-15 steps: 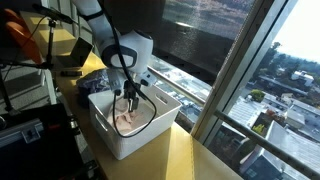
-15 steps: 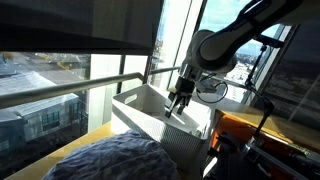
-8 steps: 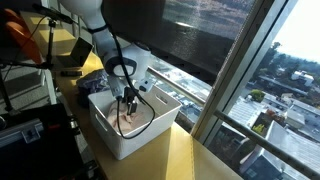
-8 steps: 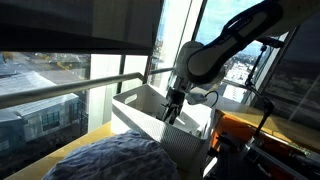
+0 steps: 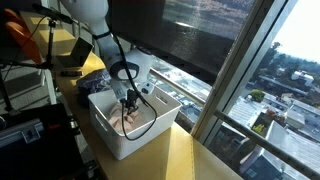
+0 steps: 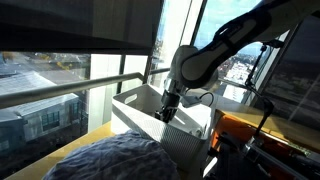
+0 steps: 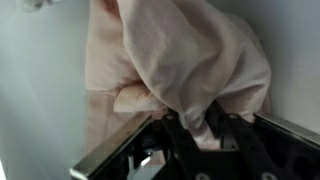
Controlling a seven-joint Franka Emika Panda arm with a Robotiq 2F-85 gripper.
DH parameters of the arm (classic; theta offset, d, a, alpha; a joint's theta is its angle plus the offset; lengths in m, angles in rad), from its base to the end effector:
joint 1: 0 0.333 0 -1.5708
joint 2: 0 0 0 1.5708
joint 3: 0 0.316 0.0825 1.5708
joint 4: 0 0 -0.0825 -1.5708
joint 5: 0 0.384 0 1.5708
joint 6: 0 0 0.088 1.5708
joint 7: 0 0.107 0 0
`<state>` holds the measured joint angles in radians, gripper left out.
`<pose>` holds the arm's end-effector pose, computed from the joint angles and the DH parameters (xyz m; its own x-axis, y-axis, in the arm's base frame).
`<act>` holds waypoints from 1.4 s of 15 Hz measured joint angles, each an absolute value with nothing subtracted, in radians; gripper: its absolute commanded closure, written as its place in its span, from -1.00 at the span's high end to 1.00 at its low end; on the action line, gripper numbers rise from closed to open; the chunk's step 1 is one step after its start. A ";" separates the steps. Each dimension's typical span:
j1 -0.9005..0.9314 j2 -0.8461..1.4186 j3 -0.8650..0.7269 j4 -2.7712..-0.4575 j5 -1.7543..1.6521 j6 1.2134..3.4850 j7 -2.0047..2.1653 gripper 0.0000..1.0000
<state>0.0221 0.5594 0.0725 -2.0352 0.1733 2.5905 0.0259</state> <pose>0.5930 0.0529 0.1652 0.9959 -0.0890 -0.0185 -0.0906 -0.9877 -0.1272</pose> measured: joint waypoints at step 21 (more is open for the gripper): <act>0.160 -0.086 0.144 -1.944 -0.124 2.364 0.184 -0.97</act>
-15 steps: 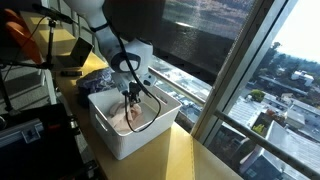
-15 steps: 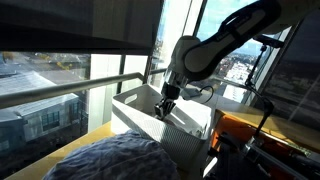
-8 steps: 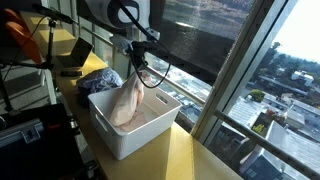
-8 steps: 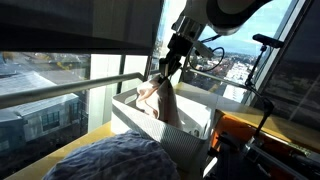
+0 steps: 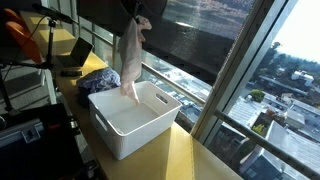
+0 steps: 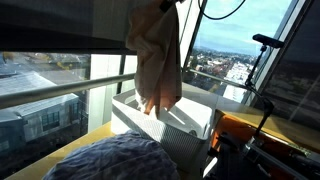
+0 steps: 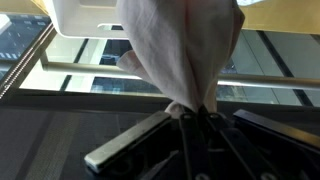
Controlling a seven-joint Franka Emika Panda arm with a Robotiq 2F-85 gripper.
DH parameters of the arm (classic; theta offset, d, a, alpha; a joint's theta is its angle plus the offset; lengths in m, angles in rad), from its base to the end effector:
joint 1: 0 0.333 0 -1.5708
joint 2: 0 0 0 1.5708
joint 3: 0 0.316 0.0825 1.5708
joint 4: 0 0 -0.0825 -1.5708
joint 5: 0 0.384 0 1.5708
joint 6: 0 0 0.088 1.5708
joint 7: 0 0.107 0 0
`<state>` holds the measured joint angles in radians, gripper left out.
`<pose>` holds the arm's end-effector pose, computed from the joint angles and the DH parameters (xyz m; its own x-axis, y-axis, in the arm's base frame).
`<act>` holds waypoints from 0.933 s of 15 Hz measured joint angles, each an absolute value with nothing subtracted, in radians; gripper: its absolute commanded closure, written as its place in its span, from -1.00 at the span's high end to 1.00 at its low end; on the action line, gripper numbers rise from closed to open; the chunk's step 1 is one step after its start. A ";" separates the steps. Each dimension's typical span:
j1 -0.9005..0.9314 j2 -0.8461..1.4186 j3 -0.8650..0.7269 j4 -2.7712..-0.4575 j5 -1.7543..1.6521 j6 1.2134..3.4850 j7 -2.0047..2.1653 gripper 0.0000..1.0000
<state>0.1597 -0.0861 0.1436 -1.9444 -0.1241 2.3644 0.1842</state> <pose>0.5491 0.1730 0.5738 0.8523 0.1731 0.4935 0.1759 -0.9835 0.0412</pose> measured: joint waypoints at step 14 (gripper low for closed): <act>0.252 -0.056 0.363 -1.705 -0.221 2.160 0.309 -0.97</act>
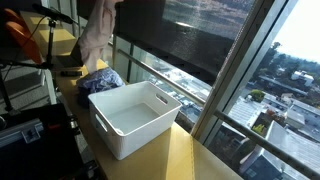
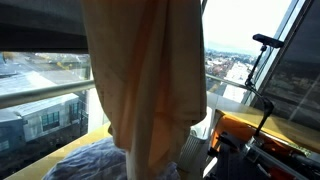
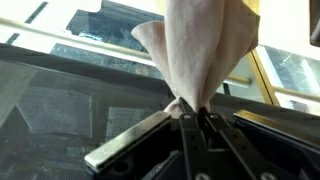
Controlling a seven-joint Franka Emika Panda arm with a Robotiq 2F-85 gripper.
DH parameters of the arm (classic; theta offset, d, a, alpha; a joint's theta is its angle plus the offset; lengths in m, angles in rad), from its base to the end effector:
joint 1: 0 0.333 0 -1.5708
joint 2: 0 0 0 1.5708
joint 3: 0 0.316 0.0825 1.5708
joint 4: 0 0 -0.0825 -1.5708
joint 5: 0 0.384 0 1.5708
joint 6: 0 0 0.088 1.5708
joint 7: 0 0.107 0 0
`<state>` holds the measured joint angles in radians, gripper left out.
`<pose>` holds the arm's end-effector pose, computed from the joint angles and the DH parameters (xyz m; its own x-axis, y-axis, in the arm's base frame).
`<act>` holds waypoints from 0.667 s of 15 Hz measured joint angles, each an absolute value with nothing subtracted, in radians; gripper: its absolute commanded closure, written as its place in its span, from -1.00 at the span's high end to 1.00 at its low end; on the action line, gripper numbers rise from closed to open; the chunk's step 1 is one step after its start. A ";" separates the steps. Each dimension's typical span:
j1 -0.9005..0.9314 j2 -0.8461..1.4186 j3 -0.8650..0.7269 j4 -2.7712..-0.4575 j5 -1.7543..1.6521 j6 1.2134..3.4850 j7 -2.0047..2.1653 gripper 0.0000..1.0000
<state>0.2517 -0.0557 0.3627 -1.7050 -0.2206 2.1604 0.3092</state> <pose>0.4791 0.3347 0.6539 0.7825 0.3425 0.5200 0.3528 -0.9320 0.0830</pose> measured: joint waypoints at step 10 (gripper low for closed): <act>0.273 0.160 0.340 -1.816 -0.220 2.223 0.345 -0.97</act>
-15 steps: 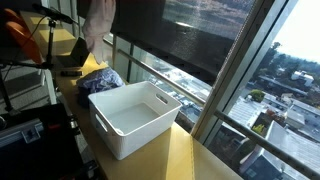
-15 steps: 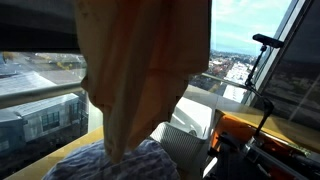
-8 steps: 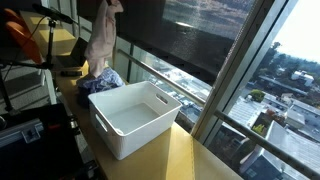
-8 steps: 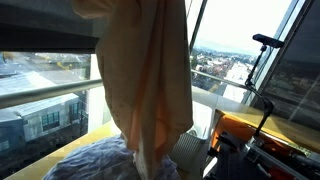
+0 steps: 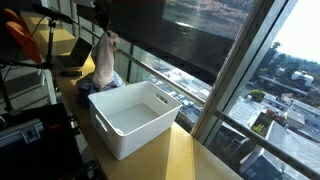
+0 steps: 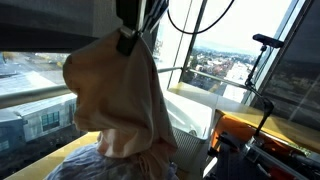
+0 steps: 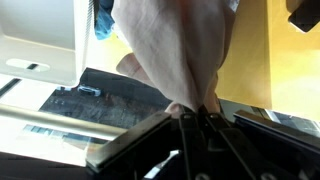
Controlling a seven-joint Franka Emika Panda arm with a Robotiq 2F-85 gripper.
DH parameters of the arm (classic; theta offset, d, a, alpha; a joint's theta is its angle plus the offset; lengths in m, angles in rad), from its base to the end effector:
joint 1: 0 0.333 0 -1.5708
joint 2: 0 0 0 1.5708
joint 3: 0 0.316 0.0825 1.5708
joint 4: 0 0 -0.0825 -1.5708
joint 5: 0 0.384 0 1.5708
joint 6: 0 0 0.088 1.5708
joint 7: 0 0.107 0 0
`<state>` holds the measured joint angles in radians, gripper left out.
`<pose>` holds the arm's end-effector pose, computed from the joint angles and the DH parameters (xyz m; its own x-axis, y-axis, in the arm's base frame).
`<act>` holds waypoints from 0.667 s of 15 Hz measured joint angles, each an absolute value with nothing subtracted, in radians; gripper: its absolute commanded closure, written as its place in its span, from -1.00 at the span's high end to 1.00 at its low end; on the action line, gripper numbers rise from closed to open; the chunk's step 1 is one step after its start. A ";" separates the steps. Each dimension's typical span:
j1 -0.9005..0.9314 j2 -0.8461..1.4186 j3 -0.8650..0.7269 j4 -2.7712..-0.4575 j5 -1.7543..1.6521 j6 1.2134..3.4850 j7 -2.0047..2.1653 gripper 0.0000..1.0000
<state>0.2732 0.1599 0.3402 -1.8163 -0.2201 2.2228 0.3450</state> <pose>0.5231 0.3472 0.4797 0.8919 0.3535 0.2820 0.3521 -0.9342 0.0573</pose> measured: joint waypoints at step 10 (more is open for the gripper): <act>0.334 0.266 0.290 -1.810 -0.220 2.203 0.380 0.33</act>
